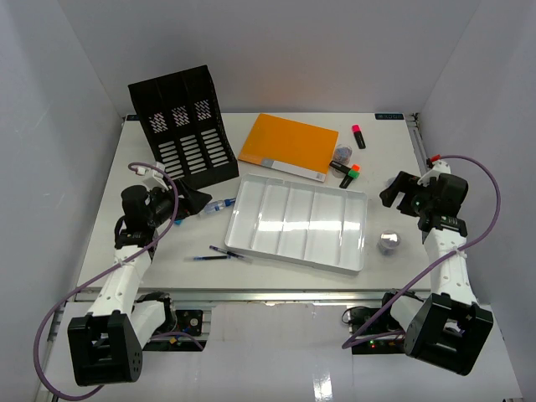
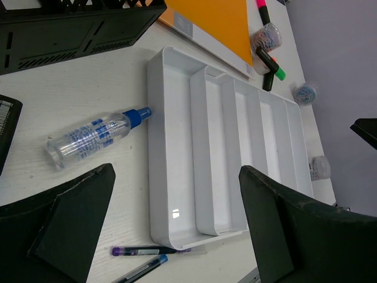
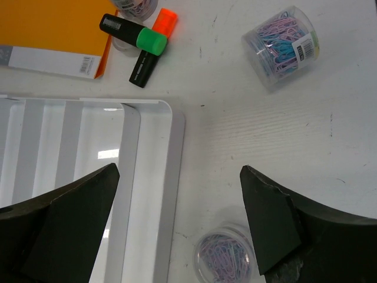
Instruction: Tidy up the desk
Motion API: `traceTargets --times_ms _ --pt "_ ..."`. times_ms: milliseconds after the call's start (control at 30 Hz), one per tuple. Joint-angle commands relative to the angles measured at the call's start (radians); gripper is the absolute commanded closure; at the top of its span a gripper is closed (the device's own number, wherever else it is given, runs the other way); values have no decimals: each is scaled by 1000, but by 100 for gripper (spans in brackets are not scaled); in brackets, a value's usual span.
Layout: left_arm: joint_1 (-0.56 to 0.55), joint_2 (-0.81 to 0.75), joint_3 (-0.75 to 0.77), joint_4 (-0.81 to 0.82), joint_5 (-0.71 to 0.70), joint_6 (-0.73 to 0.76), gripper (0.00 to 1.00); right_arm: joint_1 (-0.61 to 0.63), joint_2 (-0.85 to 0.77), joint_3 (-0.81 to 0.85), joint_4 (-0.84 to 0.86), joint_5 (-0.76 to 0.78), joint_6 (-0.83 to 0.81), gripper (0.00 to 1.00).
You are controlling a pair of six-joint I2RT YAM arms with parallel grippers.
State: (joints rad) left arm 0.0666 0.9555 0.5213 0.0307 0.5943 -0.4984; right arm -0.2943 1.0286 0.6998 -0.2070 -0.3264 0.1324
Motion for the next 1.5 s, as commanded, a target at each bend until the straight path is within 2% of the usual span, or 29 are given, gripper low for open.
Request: traceTargets --times_ms 0,133,200,400,467,733,900,1000,1133,1233,1333,1467 --pt "1 -17 32 19 42 -5 2 -3 -14 32 53 -95 -26 10" --pt "-10 -16 28 40 65 -11 2 -3 -37 -22 64 -414 -193 10" --pt "-30 -17 25 46 58 -15 2 -5 -48 -38 30 -607 -368 10" --pt "-97 -27 12 5 -12 -61 2 1 -65 -22 -93 -751 -583 10" --pt "-100 -31 15 -80 -50 -91 2 8 -72 -15 -163 -808 -657 10" --pt "-126 -4 151 -418 -311 -205 2 20 -87 -19 -159 -786 -661 10" --pt "-159 83 227 -496 -426 -291 2 20 -90 -20 -144 -749 -638 10" --pt "-186 198 278 -530 -513 -308 2 20 -90 -20 -141 -747 -632 10" --pt "-254 318 360 -524 -578 -189 5 20 -94 -19 -141 -746 -628 10" --pt "-319 364 436 -509 -504 130 4 20 -97 -17 -146 -752 -632 10" --pt "-342 327 451 -491 -421 379 3 20 -101 -14 -155 -761 -641 10" --pt "-364 273 428 -422 -471 631 2 20 -102 -13 -161 -766 -651 10"
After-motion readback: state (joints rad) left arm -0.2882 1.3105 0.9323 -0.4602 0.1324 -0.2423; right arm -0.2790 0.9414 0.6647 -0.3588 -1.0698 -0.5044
